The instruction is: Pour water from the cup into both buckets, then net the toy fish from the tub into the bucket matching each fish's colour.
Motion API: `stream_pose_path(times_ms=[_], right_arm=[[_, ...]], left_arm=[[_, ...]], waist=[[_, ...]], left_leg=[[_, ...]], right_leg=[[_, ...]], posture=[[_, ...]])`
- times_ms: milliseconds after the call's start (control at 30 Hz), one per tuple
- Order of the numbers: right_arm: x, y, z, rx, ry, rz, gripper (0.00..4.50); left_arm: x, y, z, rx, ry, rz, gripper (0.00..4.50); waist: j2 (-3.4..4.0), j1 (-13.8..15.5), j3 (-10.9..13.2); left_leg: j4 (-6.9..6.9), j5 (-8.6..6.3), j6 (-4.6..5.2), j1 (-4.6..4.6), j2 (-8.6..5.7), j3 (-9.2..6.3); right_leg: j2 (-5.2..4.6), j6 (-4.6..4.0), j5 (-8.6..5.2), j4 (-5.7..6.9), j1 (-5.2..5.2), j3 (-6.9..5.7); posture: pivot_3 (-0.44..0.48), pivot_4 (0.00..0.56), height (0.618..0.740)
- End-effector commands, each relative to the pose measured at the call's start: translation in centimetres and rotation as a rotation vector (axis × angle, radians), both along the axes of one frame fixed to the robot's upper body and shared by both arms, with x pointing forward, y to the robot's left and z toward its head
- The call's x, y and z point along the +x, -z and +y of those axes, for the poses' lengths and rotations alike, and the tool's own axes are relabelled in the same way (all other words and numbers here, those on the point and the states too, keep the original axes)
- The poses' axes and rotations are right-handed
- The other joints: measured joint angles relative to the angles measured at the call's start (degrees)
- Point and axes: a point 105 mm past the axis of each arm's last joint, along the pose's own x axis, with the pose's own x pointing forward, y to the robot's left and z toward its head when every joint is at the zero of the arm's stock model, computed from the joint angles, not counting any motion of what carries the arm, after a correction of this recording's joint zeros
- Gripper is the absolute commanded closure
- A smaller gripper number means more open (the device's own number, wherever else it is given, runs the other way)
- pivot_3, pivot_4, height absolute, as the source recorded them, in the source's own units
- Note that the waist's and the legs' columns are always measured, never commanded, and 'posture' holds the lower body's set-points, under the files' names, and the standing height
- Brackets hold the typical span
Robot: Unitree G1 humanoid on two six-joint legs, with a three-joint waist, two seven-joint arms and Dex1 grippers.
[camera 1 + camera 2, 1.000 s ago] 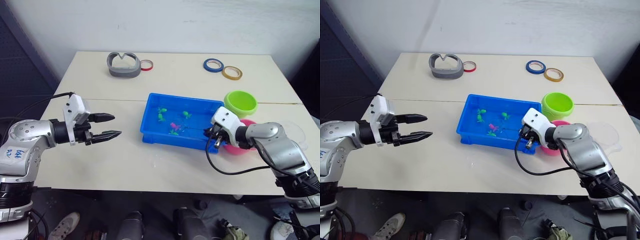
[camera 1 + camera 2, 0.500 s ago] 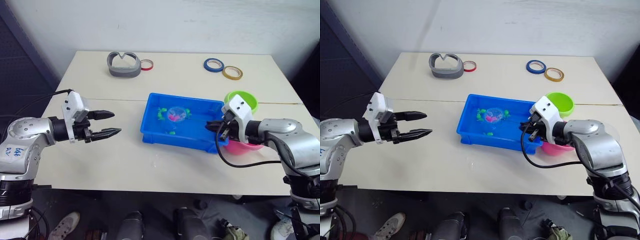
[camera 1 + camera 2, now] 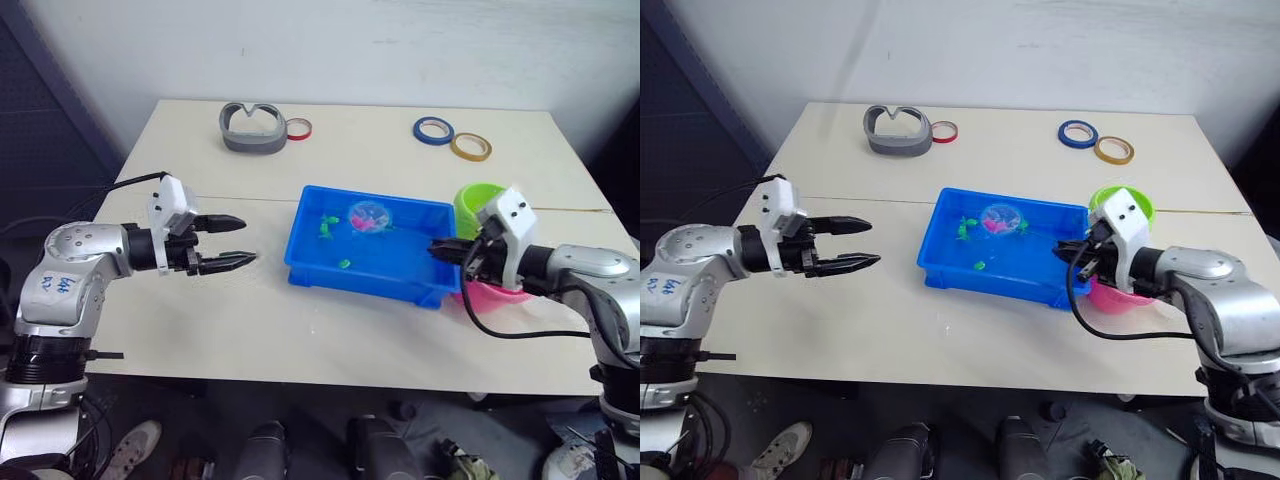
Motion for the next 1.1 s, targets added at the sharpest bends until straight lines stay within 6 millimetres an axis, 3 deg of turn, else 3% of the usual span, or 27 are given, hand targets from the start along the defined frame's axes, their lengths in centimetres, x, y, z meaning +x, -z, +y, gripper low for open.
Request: stream_pose_path(times_ms=[33, 133, 433, 633, 800, 1100], right_arm=[[-3.1, -2.7, -2.6, -0.003, 0.018, -0.115, 4.50], [-4.1, -3.0, -3.8, -0.026, 0.048, -0.139, 4.50], [-8.3, -5.2, -10.2, -0.105, 0.316, -0.217, 4.50], [-11.5, -3.9, -13.1, -0.170, 0.461, -0.177, 4.50], [-12.5, -2.7, -14.0, -0.238, 0.507, -0.183, 4.50], [-10.9, -1.6, -13.7, -0.456, 0.458, -0.271, 4.50]], left_arm=[[0.8, -0.2, -2.1, 0.008, 0.091, 0.001, 0.04], [1.3, -0.2, -3.1, 0.012, 0.125, -0.029, 0.04], [3.0, -1.5, -6.5, -0.037, 0.252, -0.101, 0.04], [3.5, -1.1, -7.5, -0.039, 0.307, -0.096, 0.04], [3.4, -1.4, -8.1, -0.049, 0.350, -0.090, 0.04], [3.3, -1.3, -8.2, -0.044, 0.367, -0.091, 0.04]], waist=[[0.00, -0.1, 0.0], [0.00, 0.0, 0.0], [0.00, 0.6, 0.0], [0.00, 1.3, 0.0], [-0.01, 1.4, 0.0], [0.00, 1.2, 0.0]], left_leg=[[0.04, 0.00, 0.00, -0.10, -0.02, -0.07], [0.01, -0.01, 0.00, -0.09, 0.00, -0.13], [0.09, 0.01, 0.02, -0.11, -0.04, -0.14], [0.11, 0.01, 0.02, 0.02, -0.03, -0.05], [0.12, 0.01, 0.03, 0.01, -0.05, -0.06], [0.12, 0.03, 0.05, 0.11, -0.04, 0.05]], right_leg=[[-0.01, 0.00, 0.00, -0.02, 0.00, -0.09], [0.02, 0.01, 0.00, 0.00, -0.01, -0.16], [0.05, 0.02, 0.01, -0.01, 0.07, -0.22], [0.12, 0.03, 0.01, -0.02, 0.16, -0.11], [0.12, 0.03, 0.01, -0.11, 0.23, -0.10], [0.16, 0.04, 0.01, -0.08, 0.25, 0.04]], posture=[[0.000, 0.150, 0.740], [0.000, 0.150, 0.740], [0.000, 0.150, 0.740], [0.000, 0.150, 0.740], [0.000, 0.150, 0.740], [0.000, 0.150, 0.740]])
